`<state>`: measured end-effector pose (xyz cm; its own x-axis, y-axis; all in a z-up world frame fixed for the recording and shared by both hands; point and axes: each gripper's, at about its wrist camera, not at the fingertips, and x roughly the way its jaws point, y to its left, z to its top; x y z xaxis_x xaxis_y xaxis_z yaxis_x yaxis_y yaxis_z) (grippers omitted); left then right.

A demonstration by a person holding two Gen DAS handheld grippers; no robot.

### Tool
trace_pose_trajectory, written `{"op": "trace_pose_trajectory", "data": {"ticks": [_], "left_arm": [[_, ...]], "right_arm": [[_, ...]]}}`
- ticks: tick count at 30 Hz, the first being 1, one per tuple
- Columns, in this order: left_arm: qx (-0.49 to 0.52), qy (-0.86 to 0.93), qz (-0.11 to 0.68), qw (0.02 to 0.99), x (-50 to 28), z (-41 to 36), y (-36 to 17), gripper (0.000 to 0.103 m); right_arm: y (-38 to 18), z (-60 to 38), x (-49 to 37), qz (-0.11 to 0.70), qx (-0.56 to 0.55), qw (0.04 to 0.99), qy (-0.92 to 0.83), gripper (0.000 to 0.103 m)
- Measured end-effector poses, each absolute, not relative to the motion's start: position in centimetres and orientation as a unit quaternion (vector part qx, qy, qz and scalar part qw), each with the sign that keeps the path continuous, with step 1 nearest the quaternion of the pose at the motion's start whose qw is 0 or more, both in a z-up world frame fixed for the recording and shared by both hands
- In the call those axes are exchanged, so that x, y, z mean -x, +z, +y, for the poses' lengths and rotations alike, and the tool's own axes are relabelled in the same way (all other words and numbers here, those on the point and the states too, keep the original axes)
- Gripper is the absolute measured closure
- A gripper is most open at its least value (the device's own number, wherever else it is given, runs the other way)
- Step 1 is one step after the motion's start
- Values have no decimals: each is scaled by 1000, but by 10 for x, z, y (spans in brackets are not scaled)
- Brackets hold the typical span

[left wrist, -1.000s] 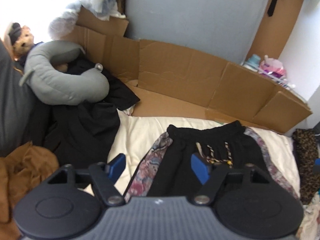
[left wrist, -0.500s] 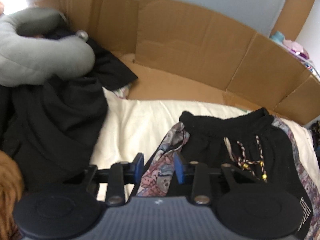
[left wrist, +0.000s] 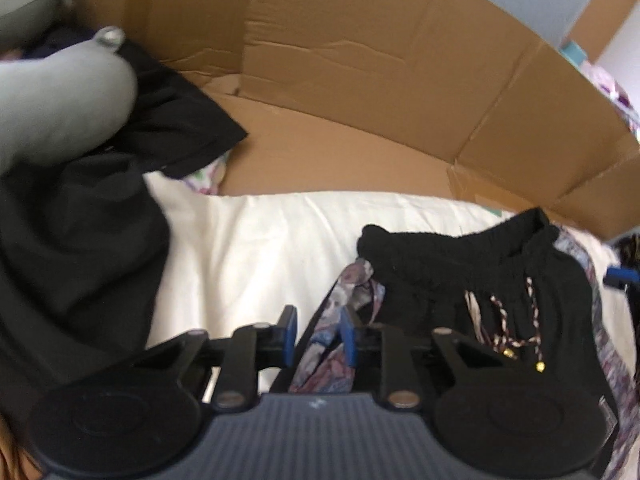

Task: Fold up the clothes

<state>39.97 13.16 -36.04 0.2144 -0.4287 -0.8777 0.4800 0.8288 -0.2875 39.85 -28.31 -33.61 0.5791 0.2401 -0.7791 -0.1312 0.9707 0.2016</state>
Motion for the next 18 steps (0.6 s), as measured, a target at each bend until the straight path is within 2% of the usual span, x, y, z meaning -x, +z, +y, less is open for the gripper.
{"op": "trace_pose_trajectory", "data": {"ticks": [12,18], "left_arm": [[-73,-279,575,765,-395,99,-405,79],[-46,-308,551,774,-393,113,-382,77]], "right_arm": [[-360,-278,-426,459,-32,884,89,39],[-360,-289,-420,457,-40,884,87,39]]}}
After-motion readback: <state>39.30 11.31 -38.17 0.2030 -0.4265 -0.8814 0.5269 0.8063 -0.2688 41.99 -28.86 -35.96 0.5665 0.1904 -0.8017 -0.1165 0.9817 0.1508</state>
